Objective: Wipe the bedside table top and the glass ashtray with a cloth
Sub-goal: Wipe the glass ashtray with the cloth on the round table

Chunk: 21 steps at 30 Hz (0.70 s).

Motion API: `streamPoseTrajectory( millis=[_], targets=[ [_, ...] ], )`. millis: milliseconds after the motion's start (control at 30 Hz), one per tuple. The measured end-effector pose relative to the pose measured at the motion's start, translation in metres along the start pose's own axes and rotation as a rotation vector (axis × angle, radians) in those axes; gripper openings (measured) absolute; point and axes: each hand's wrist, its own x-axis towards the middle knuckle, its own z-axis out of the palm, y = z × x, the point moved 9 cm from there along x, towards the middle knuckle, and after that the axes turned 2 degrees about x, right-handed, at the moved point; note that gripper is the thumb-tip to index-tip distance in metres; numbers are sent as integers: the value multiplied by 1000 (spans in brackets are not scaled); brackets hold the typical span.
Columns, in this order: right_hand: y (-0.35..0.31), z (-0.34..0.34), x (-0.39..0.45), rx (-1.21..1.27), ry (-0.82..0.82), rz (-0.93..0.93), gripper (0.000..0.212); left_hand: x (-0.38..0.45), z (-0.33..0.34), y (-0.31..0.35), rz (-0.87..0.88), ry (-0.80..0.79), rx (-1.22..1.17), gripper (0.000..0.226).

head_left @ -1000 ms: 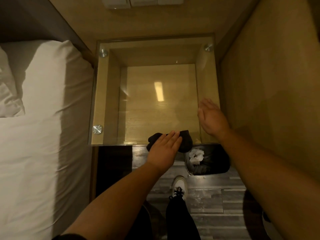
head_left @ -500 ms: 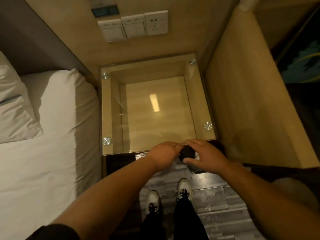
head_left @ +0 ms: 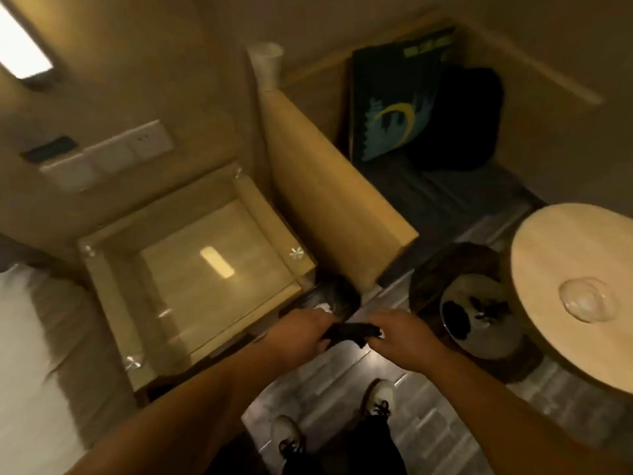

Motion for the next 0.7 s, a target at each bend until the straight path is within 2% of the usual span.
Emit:
streamPoseTrajectory(
  millis=[100,367,533,700],
  targets=[
    [53,-46,-65,-33,124,134,23,38,-6,66,94,-3,94,24],
    [212,-156,-238,-103,398,422,18,164,4,299,455,70,292,23],
    [342,-188,-320,-108,474,528,21,247,66,421,567,62,378,23],
    [463,-207,-359,-232,484,561,12,336,136,498,577,92,448,20]
  ],
)
